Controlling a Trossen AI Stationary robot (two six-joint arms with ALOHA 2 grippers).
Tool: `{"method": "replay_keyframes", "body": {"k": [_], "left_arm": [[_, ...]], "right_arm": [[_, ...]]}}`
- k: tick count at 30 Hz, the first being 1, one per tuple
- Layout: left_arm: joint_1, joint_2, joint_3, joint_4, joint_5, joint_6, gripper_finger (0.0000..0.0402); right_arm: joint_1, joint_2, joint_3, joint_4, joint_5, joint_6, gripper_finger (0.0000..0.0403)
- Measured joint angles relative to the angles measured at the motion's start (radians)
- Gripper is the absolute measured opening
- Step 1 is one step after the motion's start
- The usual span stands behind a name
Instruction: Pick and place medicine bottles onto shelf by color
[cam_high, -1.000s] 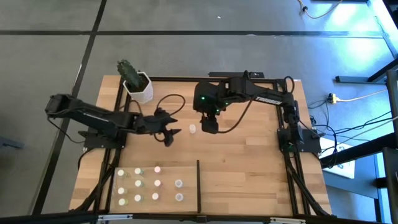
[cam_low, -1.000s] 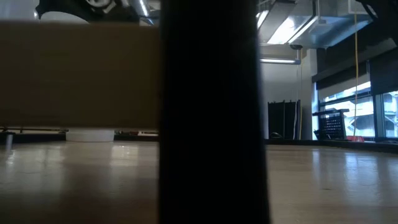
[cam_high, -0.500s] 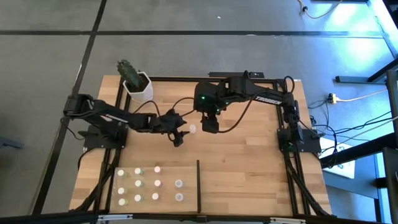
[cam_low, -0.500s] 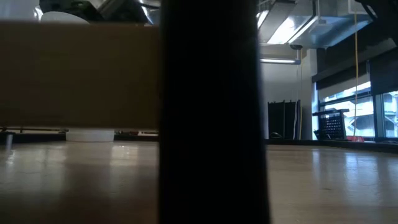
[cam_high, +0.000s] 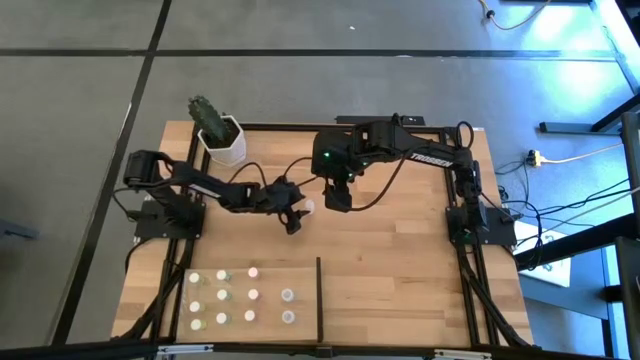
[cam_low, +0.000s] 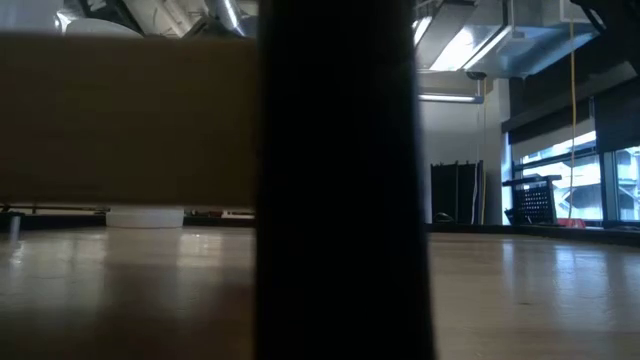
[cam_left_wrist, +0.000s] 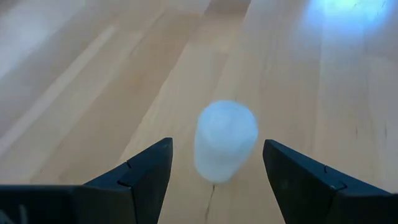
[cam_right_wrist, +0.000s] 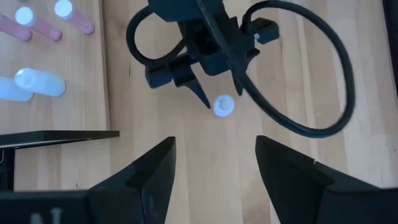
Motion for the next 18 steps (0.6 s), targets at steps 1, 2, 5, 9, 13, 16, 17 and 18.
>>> {"method": "replay_keyframes", "body": {"k": [1,2,5,9,13,16,17,18], "left_arm": [[0.001,0.007,0.0,0.026,0.0,0.013,0.0243],[0.001,0.016,0.0,0.059,0.0,0.029,0.0243],[0.001,0.049,0.0,0.132,0.002,0.056,0.0243],[0.003,0.067,0.001,0.141,0.002,0.063,0.0243],[0.006,0.068,0.001,0.145,0.002,0.064,0.0243],[0.008,0.068,0.001,0.145,0.002,0.064,0.0233],[0.008,0.068,0.001,0.144,0.002,0.064,0.0226],[0.008,0.068,0.001,0.144,0.002,0.064,0.0218]], "right_arm": [[0.0,0.0,0.0,0.0,0.0,0.0,0.0221],[-0.001,0.0,0.0,0.0,0.0,0.0,0.0221],[-0.004,0.001,0.0,0.0,0.0,0.0,0.0221],[-0.006,0.001,0.0,0.0,0.0,0.0,0.0221],[-0.007,0.001,0.0,0.0,0.0,0.0,0.0221],[-0.007,0.001,0.0,0.0,0.0,0.0,0.0221],[-0.007,0.001,0.0,0.0,0.0,0.0,0.0221],[-0.008,0.001,0.0,0.0,0.0,0.0,0.0221]]}}
